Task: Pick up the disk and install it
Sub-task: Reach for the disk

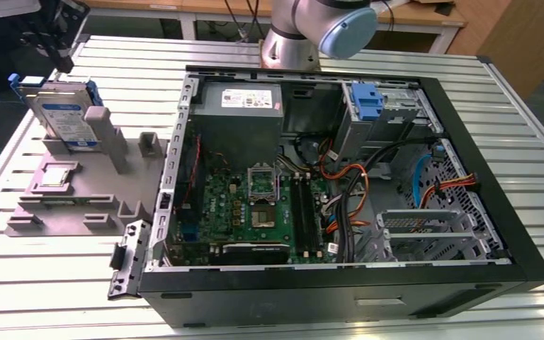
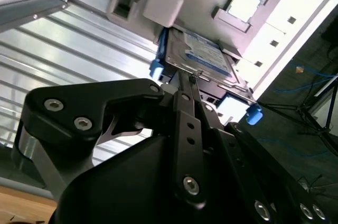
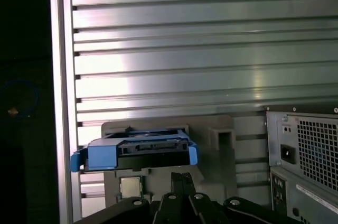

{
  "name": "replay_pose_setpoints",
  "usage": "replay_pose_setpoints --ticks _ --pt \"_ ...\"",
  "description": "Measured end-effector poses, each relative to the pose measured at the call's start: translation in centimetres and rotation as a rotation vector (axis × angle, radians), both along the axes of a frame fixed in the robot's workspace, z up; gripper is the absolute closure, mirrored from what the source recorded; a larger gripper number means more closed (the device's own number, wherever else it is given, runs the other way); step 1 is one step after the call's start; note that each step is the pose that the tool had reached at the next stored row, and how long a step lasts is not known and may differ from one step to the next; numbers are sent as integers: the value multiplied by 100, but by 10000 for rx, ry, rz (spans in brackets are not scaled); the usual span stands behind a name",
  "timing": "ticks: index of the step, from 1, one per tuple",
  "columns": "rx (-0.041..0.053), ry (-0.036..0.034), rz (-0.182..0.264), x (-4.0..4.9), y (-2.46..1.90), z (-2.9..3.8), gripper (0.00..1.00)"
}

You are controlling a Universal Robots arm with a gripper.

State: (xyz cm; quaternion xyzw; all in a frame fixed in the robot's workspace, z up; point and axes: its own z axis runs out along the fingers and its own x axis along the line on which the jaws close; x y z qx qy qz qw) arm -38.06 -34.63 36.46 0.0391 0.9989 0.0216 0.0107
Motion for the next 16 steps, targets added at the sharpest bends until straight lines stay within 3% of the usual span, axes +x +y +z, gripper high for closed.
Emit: replay_pose_setpoints --ticks 10,16 --pt "-1 216 0 -371 49 -72 90" --pt "-2 306 1 -516 80 -103 90"
